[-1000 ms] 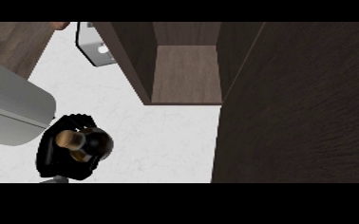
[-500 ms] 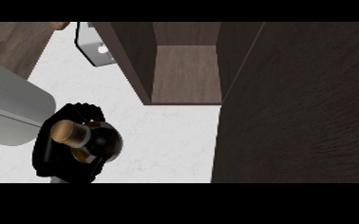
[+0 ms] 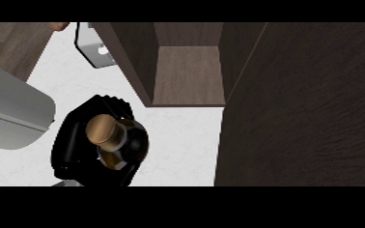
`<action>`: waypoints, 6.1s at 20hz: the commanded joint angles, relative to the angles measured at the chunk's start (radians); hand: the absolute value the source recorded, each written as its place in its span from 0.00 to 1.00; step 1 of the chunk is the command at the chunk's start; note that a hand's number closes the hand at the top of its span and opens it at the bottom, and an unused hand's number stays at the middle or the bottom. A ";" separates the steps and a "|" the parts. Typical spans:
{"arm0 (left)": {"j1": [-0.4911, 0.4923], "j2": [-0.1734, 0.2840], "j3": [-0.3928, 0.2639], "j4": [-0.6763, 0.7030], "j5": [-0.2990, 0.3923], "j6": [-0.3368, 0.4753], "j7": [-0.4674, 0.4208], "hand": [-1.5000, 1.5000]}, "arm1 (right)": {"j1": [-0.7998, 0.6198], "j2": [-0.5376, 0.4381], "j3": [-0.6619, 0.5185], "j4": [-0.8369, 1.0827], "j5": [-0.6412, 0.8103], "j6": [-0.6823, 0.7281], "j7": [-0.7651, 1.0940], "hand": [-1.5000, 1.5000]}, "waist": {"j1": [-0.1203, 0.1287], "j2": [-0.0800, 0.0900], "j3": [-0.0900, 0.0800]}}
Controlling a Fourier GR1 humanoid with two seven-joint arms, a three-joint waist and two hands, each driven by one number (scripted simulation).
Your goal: Pick up the wine, place it into the cabinet and close the cabinet
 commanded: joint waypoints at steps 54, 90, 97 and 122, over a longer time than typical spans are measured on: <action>-0.467 -0.001 -0.295 0.696 0.121 0.615 -0.351 1.00 | 0.081 0.002 -0.030 -0.050 -0.072 0.057 -0.067 0.00 | -0.002 0.003 0.000; -0.959 0.004 0.026 1.404 0.251 0.520 -0.572 1.00 | 0.017 -0.021 -0.083 -0.066 -0.162 0.052 0.020 0.00 | -0.028 0.010 -0.001; -1.029 -0.001 0.079 1.546 0.279 0.521 -0.680 1.00 | 0.063 -0.007 -0.060 -0.059 -0.158 0.094 -0.041 0.00 | -0.046 0.016 -0.001; -1.103 0.026 0.240 1.745 0.356 0.409 -0.729 1.00 | 0.016 0.035 0.022 -0.030 -0.071 0.056 -0.022 0.00 | -0.056 0.023 -0.002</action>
